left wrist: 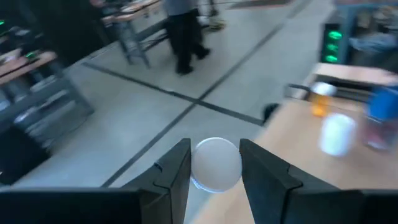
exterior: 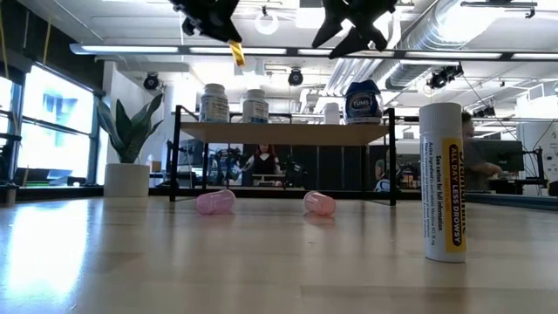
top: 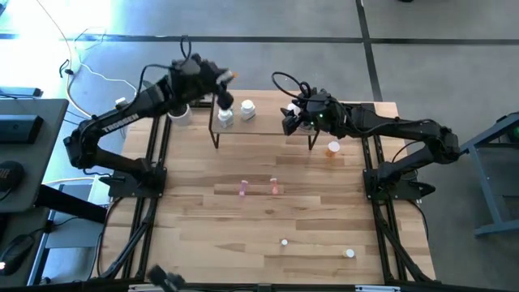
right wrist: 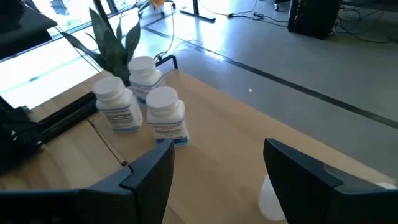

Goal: Pick and place medicine bottles onto shelf by color
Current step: Put the bottom orange pill bottle on the shelf

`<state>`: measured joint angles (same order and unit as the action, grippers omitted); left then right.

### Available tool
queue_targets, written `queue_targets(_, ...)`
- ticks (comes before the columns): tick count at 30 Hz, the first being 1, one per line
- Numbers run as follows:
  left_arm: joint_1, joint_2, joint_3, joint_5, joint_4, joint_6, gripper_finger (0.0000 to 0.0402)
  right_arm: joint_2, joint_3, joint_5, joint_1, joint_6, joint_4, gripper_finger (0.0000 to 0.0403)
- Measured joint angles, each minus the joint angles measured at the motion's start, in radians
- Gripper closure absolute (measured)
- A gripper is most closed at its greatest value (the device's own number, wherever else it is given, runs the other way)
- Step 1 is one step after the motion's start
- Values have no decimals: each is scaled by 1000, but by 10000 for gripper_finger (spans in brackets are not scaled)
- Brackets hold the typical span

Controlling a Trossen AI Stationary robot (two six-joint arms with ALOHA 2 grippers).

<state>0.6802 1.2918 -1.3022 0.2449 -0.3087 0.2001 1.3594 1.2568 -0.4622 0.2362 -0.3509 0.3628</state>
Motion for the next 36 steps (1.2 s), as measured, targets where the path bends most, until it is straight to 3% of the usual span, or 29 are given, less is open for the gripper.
queue_targets(8,113,110,-113,-80,-10,-117,284,0,0,1,21,-10,19,164)
queue_targets(13,125,179,-145,-147,-64,-202,284,0,0,1,32,-64,22,164)
queue_targets(25,125,314,-214,-173,-220,-291,284,0,0,-13,33,-68,29,164)
queue_targets(32,131,391,-405,-176,-401,-252,284,0,0,-15,33,-68,35,164)
queue_targets(36,132,431,-453,-187,-471,-250,284,0,0,-15,33,-82,55,164)
